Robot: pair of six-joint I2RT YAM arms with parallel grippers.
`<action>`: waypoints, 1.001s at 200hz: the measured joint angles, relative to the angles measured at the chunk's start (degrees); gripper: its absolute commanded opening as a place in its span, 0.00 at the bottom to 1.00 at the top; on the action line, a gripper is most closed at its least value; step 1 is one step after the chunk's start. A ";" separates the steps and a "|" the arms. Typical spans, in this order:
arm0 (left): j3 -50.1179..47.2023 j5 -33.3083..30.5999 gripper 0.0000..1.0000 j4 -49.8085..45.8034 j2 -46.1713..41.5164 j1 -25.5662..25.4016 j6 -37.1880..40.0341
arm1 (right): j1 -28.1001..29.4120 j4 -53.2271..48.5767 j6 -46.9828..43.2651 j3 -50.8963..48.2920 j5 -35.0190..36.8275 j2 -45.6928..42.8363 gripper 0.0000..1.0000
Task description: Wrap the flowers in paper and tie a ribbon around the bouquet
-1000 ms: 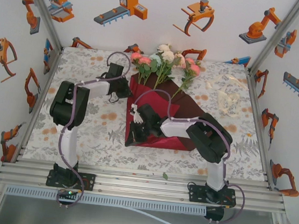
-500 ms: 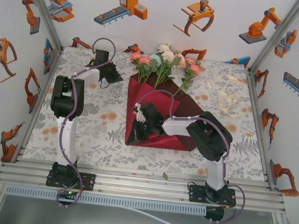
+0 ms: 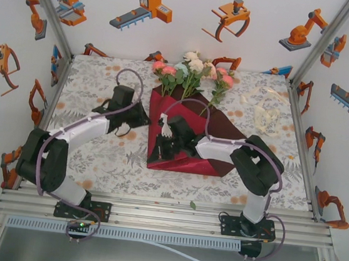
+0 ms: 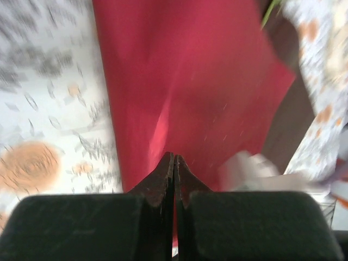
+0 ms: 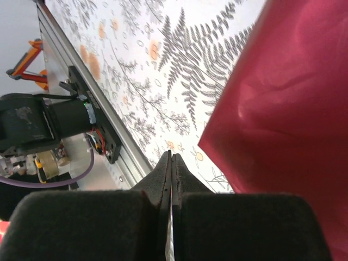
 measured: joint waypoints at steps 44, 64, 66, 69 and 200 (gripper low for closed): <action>-1.79 0.04 0.05 -1.27 8.22 -1.68 -0.61 | -0.98 0.48 -0.31 -0.02 2.10 1.29 0.03; -1.40 0.07 0.04 -0.57 10.29 -1.62 -0.81 | -1.51 0.57 0.26 -0.17 2.34 3.10 0.03; -1.27 0.07 0.04 -0.52 10.47 -1.62 -0.83 | -1.53 0.57 0.35 -0.26 2.34 3.28 0.03; -1.05 0.07 0.04 -0.42 10.69 -1.62 -0.85 | -1.66 0.59 0.52 -0.35 2.29 3.54 0.03; 28.33 2.08 0.02 7.30 35.82 8.13 -0.85 | -4.17 4.22 6.62 -2.60 -2.21 6.38 0.00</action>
